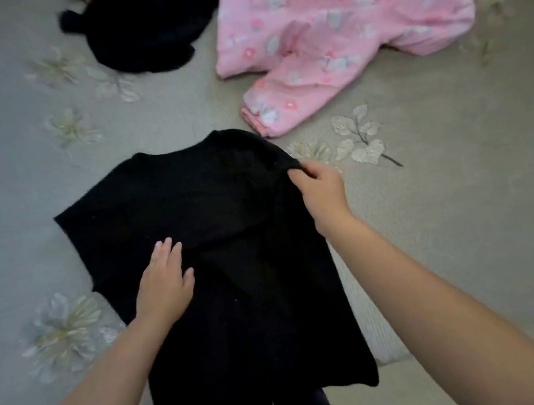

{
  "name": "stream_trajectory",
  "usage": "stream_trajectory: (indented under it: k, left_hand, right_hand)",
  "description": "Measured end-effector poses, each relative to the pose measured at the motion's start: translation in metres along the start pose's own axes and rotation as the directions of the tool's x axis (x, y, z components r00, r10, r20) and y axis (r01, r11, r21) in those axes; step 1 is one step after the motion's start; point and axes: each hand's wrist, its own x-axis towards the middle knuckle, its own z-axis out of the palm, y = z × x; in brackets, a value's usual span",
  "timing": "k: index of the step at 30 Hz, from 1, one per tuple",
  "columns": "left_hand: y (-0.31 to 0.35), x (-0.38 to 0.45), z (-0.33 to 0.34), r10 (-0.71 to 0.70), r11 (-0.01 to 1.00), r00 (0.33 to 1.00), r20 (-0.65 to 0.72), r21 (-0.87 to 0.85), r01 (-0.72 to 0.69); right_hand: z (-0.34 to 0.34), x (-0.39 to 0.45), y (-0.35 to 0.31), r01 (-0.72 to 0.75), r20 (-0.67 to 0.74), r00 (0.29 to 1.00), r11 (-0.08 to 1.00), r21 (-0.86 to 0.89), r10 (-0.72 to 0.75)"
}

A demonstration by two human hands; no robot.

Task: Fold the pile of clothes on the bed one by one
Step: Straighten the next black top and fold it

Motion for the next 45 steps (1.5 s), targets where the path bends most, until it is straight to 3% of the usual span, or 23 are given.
stream_trajectory:
  k: [2, 4, 6, 8, 12, 15, 18, 21, 25, 28, 31, 36, 40, 41, 43, 44, 45]
  left_hand:
    - [-0.036, -0.010, -0.014, -0.115, 0.991, 0.993, -0.038, -0.075, 0.112]
    - [-0.072, -0.022, -0.025, -0.228, 0.967, 0.972, -0.057, -0.133, 0.219]
    - [-0.103, -0.033, -0.030, -0.317, 0.935, 0.946, -0.068, -0.190, 0.299]
    - [-0.127, -0.040, -0.031, -0.405, 0.894, 0.913, -0.045, -0.229, 0.385]
    - [-0.146, -0.030, -0.021, -0.414, 0.857, 0.910, 0.025, -0.326, 0.399]
    - [-0.134, -0.009, -0.007, -0.337, 0.834, 0.940, 0.056, -0.445, 0.326]
    - [-0.111, 0.015, 0.003, -0.283, 0.820, 0.957, 0.062, -0.503, 0.275]
    - [-0.089, 0.040, 0.013, -0.215, 0.847, 0.968, 0.125, -0.469, 0.249]
    - [-0.072, 0.067, 0.029, -0.240, 0.869, 0.937, 0.253, -0.374, 0.324]
    - [-0.069, 0.076, 0.032, -0.384, 0.814, 0.905, 0.184, -0.394, 0.426]
    - [-0.071, 0.074, 0.031, -0.418, 0.799, 0.899, 0.130, -0.417, 0.432]
    - [-0.083, 0.066, 0.031, -0.155, 0.908, 0.984, 0.090, -0.379, 0.178]
    - [-0.113, 0.082, 0.008, -0.164, 0.900, 0.985, -0.050, -0.416, 0.129]
    - [-0.124, 0.086, -0.002, -0.124, 0.933, 0.984, -0.126, -0.352, 0.073]
    - [-0.139, 0.089, -0.024, 0.133, 0.981, 0.970, -0.202, -0.114, -0.158]
    - [-0.147, 0.088, -0.030, 0.300, 0.954, 0.931, -0.208, 0.063, -0.293]
    - [-0.156, 0.087, -0.032, 0.459, 0.876, 0.870, -0.180, 0.255, -0.409]
  right_hand:
    - [0.052, -0.003, -0.004, -0.171, 0.168, 0.976, 0.967, 0.188, 0.140]
    - [0.097, -0.013, -0.004, -0.449, 0.429, 0.853, 0.838, 0.309, 0.299]
    - [0.132, -0.023, 0.005, -0.614, 0.605, 0.696, 0.758, 0.221, 0.388]
    - [0.152, -0.030, 0.022, -0.634, 0.606, 0.638, 0.771, 0.061, 0.476]
    - [0.148, -0.024, 0.056, -0.524, 0.342, 0.747, 0.822, -0.224, 0.570]
    - [0.119, -0.008, 0.078, -0.319, 0.187, 0.879, 0.833, -0.452, 0.439]
    - [0.084, 0.002, 0.092, 0.046, 0.201, 0.962, 0.616, -0.786, 0.185]
    - [0.061, 0.004, 0.110, 0.225, 0.309, 0.936, 0.389, -0.893, 0.168]
    - [0.056, 0.005, 0.130, 0.272, 0.312, 0.936, 0.225, -0.936, 0.165]
    - [0.058, 0.011, 0.137, 0.229, 0.237, 0.969, 0.110, -0.967, 0.071]
    - [0.056, 0.022, 0.141, 0.238, 0.239, 0.971, 0.043, -0.970, -0.002]
    - [0.052, 0.038, 0.129, 0.380, 0.380, 0.924, -0.007, -0.925, -0.035]
    - [0.036, 0.049, 0.106, 0.455, 0.482, 0.822, -0.160, -0.876, -0.303]
    - [0.029, 0.052, 0.102, 0.443, 0.480, 0.803, -0.185, -0.877, -0.353]
    - [0.022, 0.055, 0.094, 0.464, 0.523, 0.792, -0.244, -0.851, -0.315]
    - [0.022, 0.055, 0.093, 0.500, 0.561, 0.797, -0.275, -0.821, -0.224]
    - [0.025, 0.054, 0.093, 0.543, 0.581, 0.813, -0.305, -0.782, -0.042]
